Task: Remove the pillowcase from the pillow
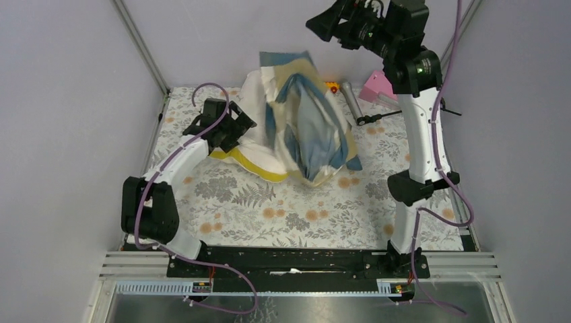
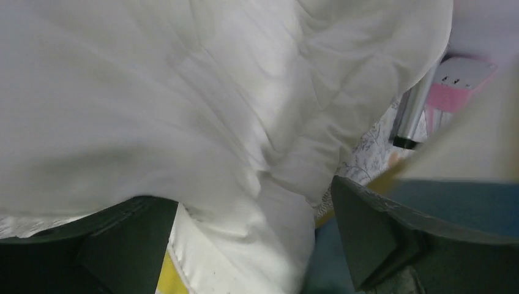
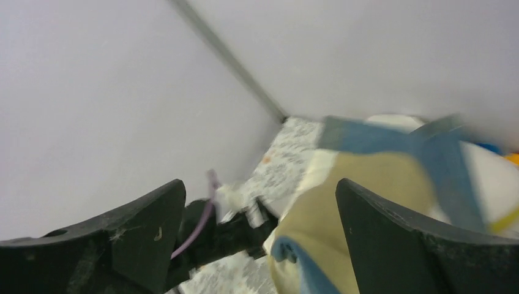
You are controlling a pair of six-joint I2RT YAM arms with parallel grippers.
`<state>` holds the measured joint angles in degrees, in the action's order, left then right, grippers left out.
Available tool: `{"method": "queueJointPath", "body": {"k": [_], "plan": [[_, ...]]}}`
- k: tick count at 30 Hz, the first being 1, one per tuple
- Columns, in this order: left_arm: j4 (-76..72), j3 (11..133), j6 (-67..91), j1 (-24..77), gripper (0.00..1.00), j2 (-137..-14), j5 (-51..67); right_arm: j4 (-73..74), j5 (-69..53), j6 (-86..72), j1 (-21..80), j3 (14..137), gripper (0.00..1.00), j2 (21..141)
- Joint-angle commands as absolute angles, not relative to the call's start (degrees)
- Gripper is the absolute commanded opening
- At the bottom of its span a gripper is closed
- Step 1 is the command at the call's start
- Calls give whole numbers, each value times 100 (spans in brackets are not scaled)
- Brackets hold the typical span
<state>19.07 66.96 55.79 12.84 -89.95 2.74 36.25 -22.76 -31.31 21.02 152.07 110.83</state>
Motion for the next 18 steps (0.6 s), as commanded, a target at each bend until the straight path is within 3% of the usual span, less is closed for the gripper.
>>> {"method": "queueJointPath", "body": {"k": [1,3,7,11,14,16,18], "plan": [[2064,6945,5098,1044,99,-8026,-694,5867,-349,-2574,1986,16549,100,11577],[2566,6893,4820,944,99,-7603,-1094,6010,446,-2271,1986,15578,100,11143],[2965,6427,4405,914,99,-6548,-2254,4962,1522,-1993,1990,12330,100,9602],[2343,5322,3990,914,99,-5311,-3029,2067,1852,-1674,1986,8213,100,7447],[1480,4426,3607,914,99,-4703,-3165,-1610,2019,-1597,1989,4655,99,5369],[923,3886,3690,906,99,-4456,-3168,-3110,2360,-1582,1986,3233,100,4540],[216,3410,3584,912,99,-4321,-3064,-3108,2536,-1384,1982,2695,100,4132]]}}
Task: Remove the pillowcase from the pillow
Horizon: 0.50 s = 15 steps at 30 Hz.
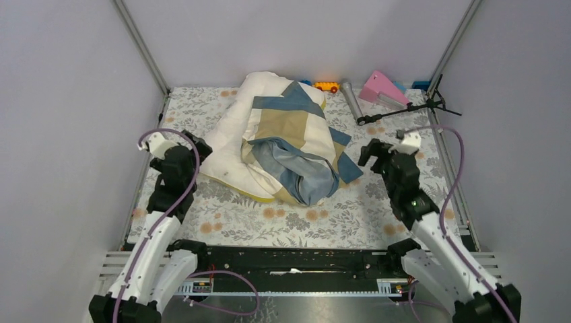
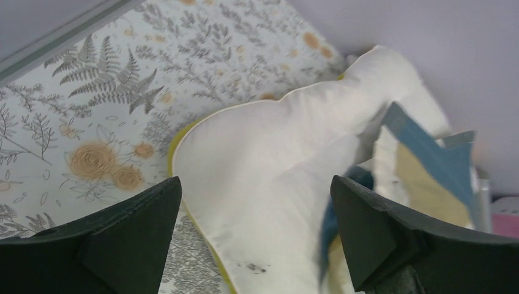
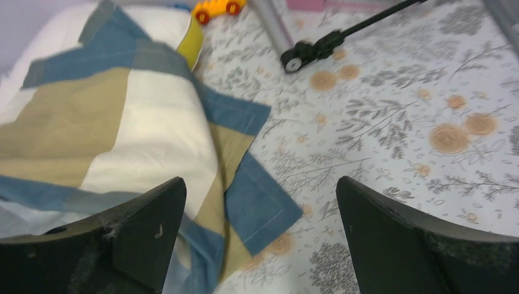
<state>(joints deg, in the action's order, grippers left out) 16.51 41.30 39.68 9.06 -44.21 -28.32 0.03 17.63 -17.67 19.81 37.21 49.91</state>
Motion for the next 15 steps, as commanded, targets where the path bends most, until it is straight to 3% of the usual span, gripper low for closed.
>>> {"method": "queueJointPath", "body": {"k": [1,8,15], "plan": [[-347,3200,3413,906,99,-4286,-2945,-2712,2551,-1253,1961,2659,100,4017],[-1542,2775,2129,914,99,-5081,-2484,-1741,2274,-729,1899,2195,100,4002],[-2904,2647,1383,905,99,-6373,-2772,-2739,1730,-104,1461,1627,100,4965]]}}
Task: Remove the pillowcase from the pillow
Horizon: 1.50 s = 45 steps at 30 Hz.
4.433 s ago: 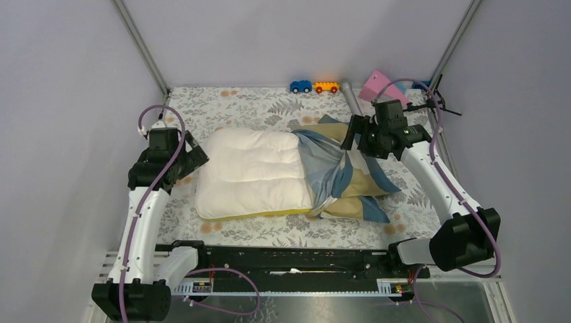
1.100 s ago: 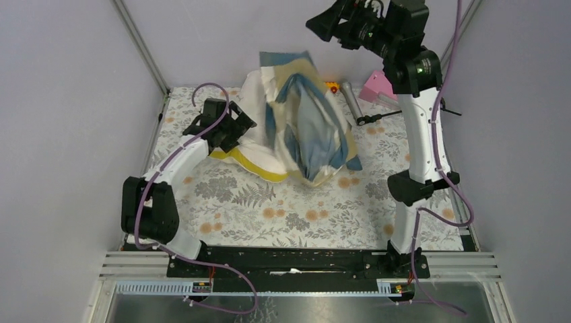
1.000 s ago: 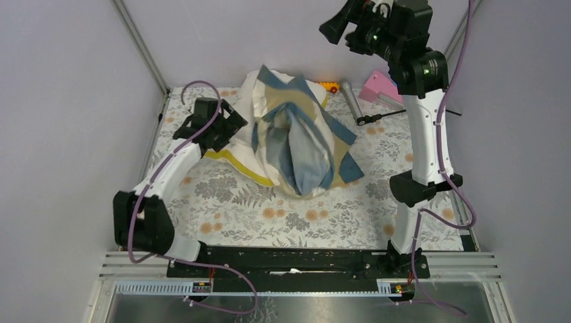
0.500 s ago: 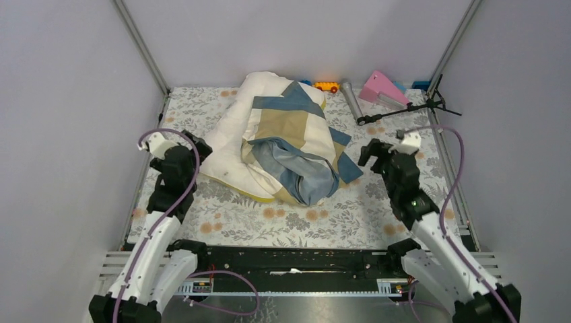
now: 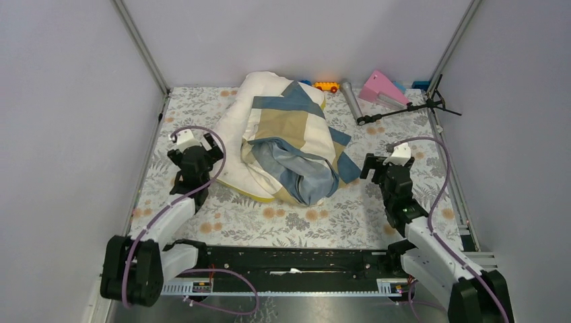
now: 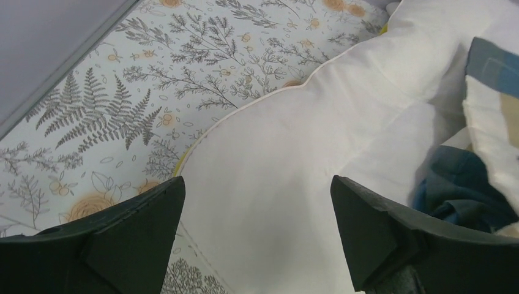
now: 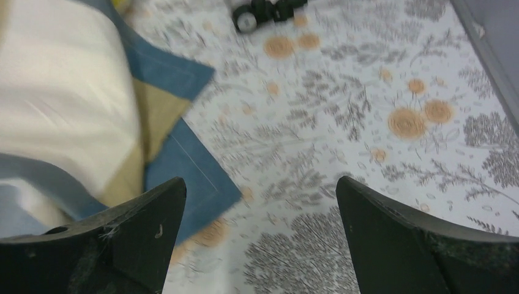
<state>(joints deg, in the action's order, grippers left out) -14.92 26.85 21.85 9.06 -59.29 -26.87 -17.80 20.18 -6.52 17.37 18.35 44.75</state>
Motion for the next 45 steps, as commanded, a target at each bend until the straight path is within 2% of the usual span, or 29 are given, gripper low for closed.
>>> {"method": "queueJointPath", "body": {"k": [1,8,10,12,14,16,18,22,25,29,33,38,43,45], "plan": [[-3082,2653,1195,905,99,-6517,-2740,-3040,1631,-49,1310,1603,100,5187],[-4197,2538,649,486,99,-7492,-1716,-5590,794,260,395,1304,100,7112],[-4588,2516,749,230,99,-7754,-1408,-6291,933,51,342,1212,100,7706],[-4381,2724,910,-118,99,-7909,-886,-6861,949,35,319,1132,99,8207],[-5402,2430,645,-280,99,-7965,-379,-7481,958,35,288,1000,99,8652],[-5497,2482,258,-316,99,-8090,-51,-8014,1073,-40,266,921,100,8929],[-5810,2394,112,-321,99,-8216,94,-7487,1254,-146,272,1056,100,8768],[-6390,2260,-125,-289,99,-8650,693,-7544,1582,-271,272,1115,100,8856],[-6394,2155,-383,-153,99,-8466,824,-7523,1566,-267,267,1108,100,8844],[-5369,2034,-108,143,99,-7360,-500,-7601,1521,-238,272,1064,100,8839],[-5283,1229,-78,150,99,-6763,-506,-7640,1489,-222,268,1059,100,8855],[-5927,1032,-17,141,99,-7229,-516,-7122,1527,-256,267,1334,100,8876],[-4926,1889,-20,132,99,-7861,-533,-7114,1528,-258,272,1335,100,8864],[-5124,1839,243,130,99,-7888,-490,-7130,1531,-258,272,1330,100,8878]]}}
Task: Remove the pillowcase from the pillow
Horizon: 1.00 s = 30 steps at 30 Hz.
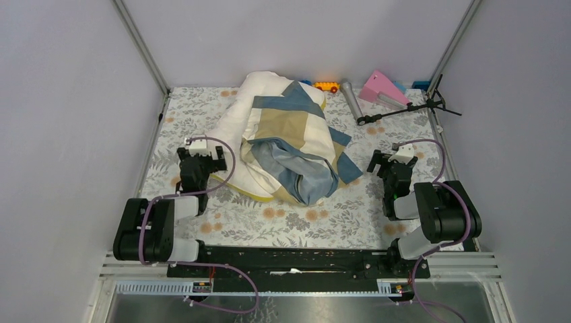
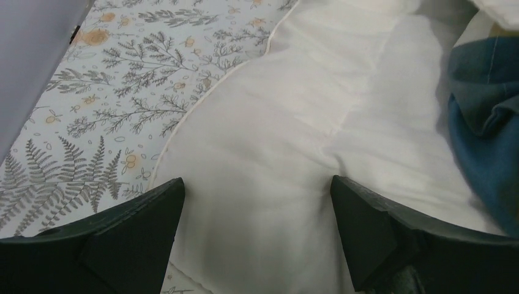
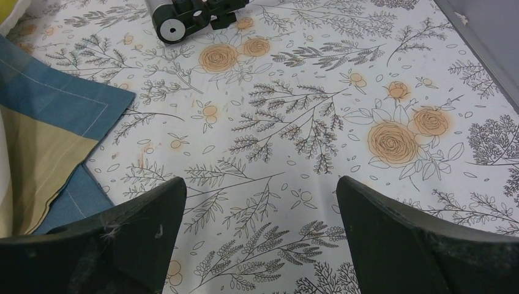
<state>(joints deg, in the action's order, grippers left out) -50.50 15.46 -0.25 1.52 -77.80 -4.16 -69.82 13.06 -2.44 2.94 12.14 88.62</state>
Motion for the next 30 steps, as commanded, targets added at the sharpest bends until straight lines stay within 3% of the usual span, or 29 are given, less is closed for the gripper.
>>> {"method": "queueJointPath", "body": {"k": [1,3,5,9,22,30], "plan": [[-5463,1664,360,130,99,-7861,-353,-7130,1530,-261,270,1334,100,8873],[-6863,1038,316,149,99,-8053,117,-7123,1529,-262,272,1338,100,8873],[-7574,852,407,201,99,-8444,-255,-7119,1529,-264,270,1336,100,8869],[-6573,1501,381,225,99,-8664,-400,-7122,1529,-257,269,1329,100,8868],[-6962,1306,183,513,99,-8664,-753,-7120,1529,-264,274,1332,100,8868],[-6692,1484,271,281,99,-8712,-265,-7123,1528,-264,272,1336,99,8869]]}}
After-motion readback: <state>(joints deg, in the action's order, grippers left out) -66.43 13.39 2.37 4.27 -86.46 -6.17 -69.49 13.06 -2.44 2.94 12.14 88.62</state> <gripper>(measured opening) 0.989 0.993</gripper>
